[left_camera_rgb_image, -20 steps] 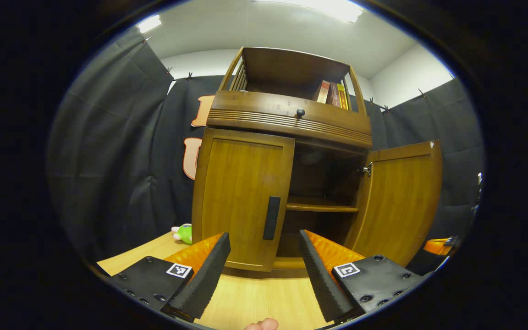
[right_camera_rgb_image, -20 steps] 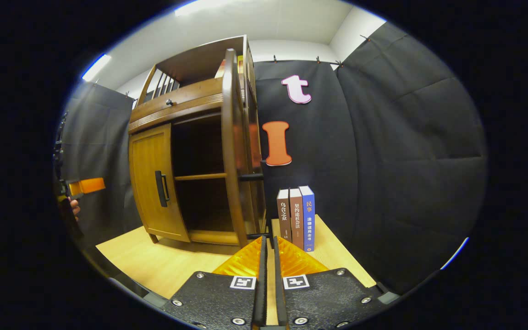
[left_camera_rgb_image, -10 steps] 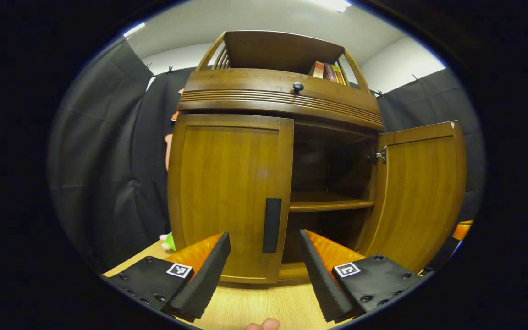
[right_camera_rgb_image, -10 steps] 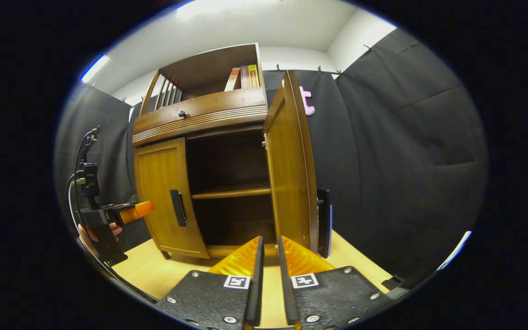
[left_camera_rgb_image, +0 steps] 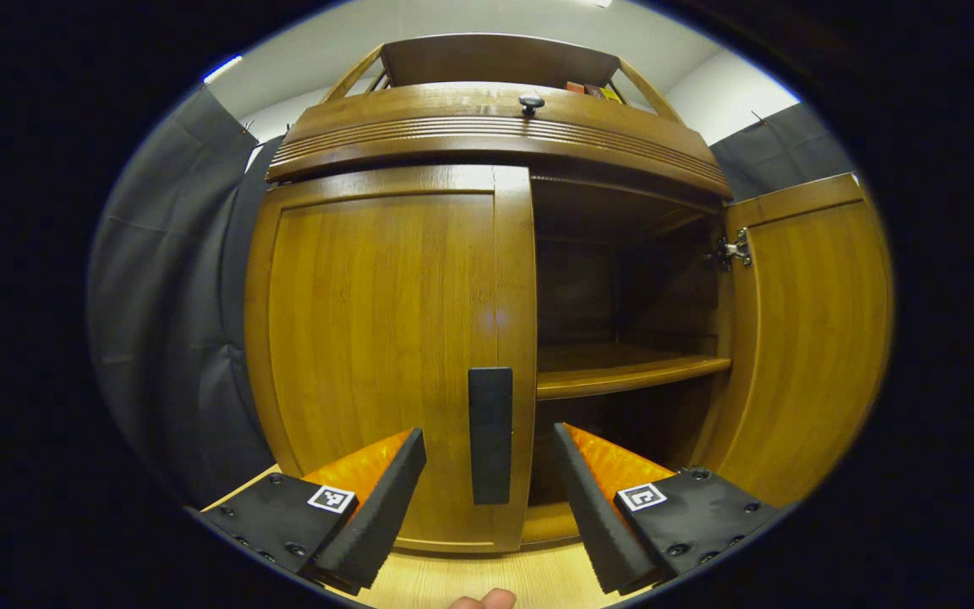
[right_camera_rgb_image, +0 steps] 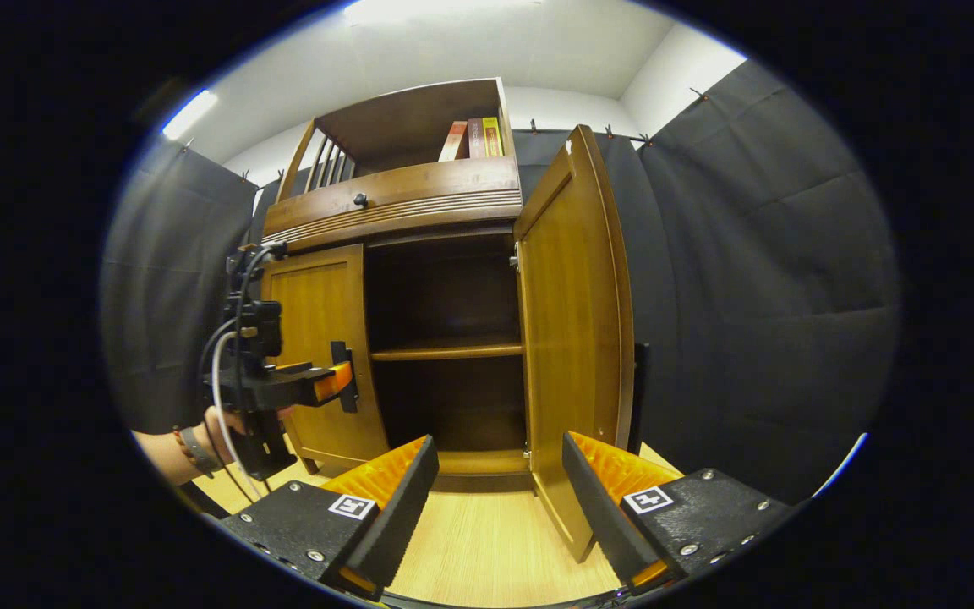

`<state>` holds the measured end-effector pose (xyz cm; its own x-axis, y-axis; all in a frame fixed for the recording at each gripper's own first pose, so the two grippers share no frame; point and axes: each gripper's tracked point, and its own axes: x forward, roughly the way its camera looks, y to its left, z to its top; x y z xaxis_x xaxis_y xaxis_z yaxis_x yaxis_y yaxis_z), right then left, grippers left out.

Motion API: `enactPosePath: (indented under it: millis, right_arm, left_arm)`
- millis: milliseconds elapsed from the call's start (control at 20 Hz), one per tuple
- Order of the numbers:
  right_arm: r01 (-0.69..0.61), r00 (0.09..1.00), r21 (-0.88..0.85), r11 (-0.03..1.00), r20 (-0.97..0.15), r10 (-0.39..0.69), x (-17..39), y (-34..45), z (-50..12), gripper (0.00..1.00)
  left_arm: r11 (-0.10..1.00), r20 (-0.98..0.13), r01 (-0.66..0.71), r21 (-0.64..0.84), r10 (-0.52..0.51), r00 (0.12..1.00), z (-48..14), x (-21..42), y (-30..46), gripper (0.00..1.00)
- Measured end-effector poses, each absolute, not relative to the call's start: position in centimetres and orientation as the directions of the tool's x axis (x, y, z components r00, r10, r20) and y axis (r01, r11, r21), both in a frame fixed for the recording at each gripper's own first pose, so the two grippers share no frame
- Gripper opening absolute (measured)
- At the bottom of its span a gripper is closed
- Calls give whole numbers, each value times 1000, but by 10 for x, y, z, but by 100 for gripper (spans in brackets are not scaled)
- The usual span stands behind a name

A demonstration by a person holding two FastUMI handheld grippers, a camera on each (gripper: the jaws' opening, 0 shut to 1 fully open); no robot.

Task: Open the right door of the double-door shoe cabinet with the right hand, and open the left door with the left hand.

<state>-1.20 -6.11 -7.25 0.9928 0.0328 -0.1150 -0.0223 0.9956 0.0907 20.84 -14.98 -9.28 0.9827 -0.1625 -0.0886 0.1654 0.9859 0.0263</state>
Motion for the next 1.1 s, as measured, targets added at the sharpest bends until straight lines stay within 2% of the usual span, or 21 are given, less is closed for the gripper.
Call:
enactPosePath:
  millis: [150, 200, 300, 350, 600, 750, 900, 1000, 1100]
  right_arm:
    - [-38, 988, 167, 985, -140, 62, -18, -50, -83, 91]
    - [-35, 987, 177, 984, -150, 62, -19, -49, -87, 91]
    - [-26, 986, 168, 985, -160, 53, -17, -50, -92, 91]
    - [-24, 986, 157, 987, -162, 50, -17, -50, -92, 91]
    - [-39, 986, 160, 986, -156, 64, -18, -39, -95, 92]
    - [-49, 984, 152, 987, -163, 74, -15, -37, -96, 92]
    - [-50, 986, 138, 989, -151, 71, -16, -37, -89, 92]
    - [-42, 988, 128, 991, -143, 60, -16, -42, -87, 92]
    - [-35, 988, 119, 992, -147, 52, -21, -44, -88, 92]
  left_arm:
    - [988, -106, 149, 35, -145, 984, -106, 237, -153, 95]
    - [988, -113, 150, 32, -145, 983, -112, 245, -155, 98]
    - [989, -126, 148, 26, -144, 981, -121, 256, -154, 97]
    - [988, -145, 156, 22, -151, 978, -127, 258, -156, 96]
    - [986, -105, 163, 38, -158, 982, -123, 257, -155, 94]
    - [979, -109, 196, 50, -190, 976, -123, 255, -162, 90]
    - [979, -101, 195, 57, -189, 977, -123, 252, -162, 62]
    - [983, -101, 183, -7, -183, 978, -122, 253, -160, 40]
    - [985, -117, 170, 15, -168, 979, -124, 253, -158, 36]
